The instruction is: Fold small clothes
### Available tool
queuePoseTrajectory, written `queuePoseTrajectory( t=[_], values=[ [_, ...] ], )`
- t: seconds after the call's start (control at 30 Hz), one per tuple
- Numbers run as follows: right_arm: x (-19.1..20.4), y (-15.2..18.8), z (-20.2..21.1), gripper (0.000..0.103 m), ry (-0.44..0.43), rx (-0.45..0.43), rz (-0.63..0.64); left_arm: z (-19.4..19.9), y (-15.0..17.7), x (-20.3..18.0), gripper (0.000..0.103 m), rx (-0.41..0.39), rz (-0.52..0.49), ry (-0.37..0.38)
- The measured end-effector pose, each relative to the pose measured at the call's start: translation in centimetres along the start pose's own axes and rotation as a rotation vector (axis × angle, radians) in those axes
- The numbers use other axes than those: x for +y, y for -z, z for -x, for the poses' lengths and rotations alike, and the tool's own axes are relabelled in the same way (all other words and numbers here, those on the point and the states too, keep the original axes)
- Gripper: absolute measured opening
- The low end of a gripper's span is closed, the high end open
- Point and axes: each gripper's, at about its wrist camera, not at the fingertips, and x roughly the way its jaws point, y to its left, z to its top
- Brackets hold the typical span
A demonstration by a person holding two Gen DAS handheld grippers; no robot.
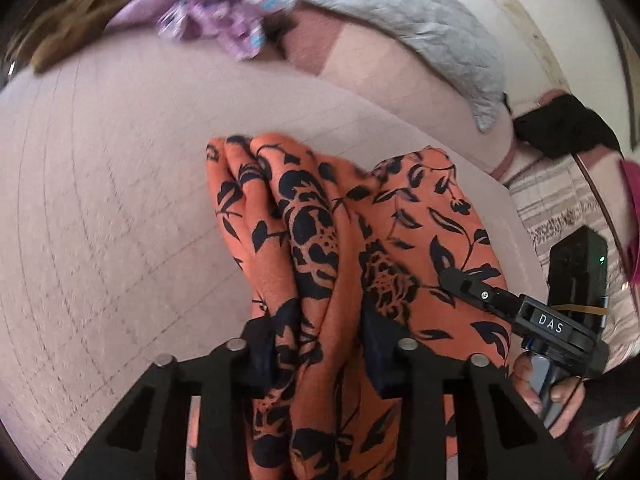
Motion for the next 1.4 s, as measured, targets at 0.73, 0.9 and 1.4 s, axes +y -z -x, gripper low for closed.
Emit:
queuePoseTrajectory(
  t=[0.73, 0.9, 1.4],
  values=[
    [-9.8, -1.0, 8.8, 0.071, 0.164, -0.077, -0.241, -2.1, 2.2, -8.4, 0.065, 0.055, -0.167, -0.019],
    [-6.5, -0.6, 12.1, 0.071, 0.259, -0.186, -0.142, 0.4, 2.4, -6.7, 0.066, 0.006, -0.172, -0.074],
    [0.8, 5.8, 7.3, 0.041, 0.436, -0.041, 0.150, -2.4, 6.9, -9.2, 0.072, 0.014, -0.397, -0.385]
  ],
)
